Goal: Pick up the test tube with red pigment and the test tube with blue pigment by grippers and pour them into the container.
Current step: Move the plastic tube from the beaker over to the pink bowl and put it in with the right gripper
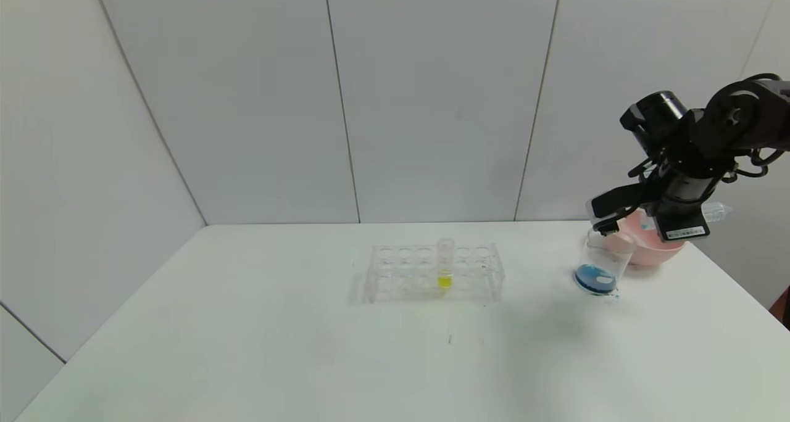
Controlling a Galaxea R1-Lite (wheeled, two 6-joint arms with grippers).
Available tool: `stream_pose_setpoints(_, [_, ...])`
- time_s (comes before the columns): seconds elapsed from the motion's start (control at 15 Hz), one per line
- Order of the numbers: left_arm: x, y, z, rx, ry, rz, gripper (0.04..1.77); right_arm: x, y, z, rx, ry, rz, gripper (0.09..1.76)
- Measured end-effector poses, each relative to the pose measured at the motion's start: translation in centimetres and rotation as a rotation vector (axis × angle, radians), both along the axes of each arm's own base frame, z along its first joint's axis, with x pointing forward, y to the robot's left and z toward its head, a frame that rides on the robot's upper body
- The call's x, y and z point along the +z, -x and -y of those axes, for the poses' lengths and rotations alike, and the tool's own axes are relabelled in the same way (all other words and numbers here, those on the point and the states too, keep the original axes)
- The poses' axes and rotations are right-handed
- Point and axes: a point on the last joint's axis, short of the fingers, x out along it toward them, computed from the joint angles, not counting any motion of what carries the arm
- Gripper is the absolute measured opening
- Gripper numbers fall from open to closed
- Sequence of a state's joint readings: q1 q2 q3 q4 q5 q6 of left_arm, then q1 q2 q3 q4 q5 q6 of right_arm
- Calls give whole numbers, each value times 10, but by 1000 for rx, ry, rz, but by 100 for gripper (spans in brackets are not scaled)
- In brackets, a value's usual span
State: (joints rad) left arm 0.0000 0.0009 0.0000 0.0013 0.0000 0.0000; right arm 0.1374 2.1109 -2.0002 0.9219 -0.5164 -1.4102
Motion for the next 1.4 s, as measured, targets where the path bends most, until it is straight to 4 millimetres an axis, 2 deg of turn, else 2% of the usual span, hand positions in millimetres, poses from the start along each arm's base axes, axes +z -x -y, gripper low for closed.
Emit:
stream_pose_setpoints(0.2, [0, 0, 0, 0, 0, 0, 176, 0, -1, -3, 7, -16, 12, 52])
stream_pose_setpoints(0.4, [0, 0, 0, 0, 0, 0, 176, 5, -2, 6, 32, -137, 40, 52])
stream_pose_setpoints(0.67, [0, 0, 0, 0, 0, 0, 176, 29, 3, 40, 102, -499, 158, 52])
stream_pose_setpoints(0.8, [0, 0, 0, 0, 0, 0, 176, 42, 4, 45, 62, -758, 250, 52])
stream_pose_setpoints(1.2, [0, 0, 0, 0, 0, 1, 176, 86, -14, 32, -103, -1464, 560, 52])
stream_pose_setpoints(1.27, [0, 0, 0, 0, 0, 0, 176, 91, -16, 30, -120, -1548, 602, 52])
stream_pose_setpoints(1.4, [0, 0, 0, 0, 0, 1, 176, 86, -16, 30, -199, -1609, 643, 52])
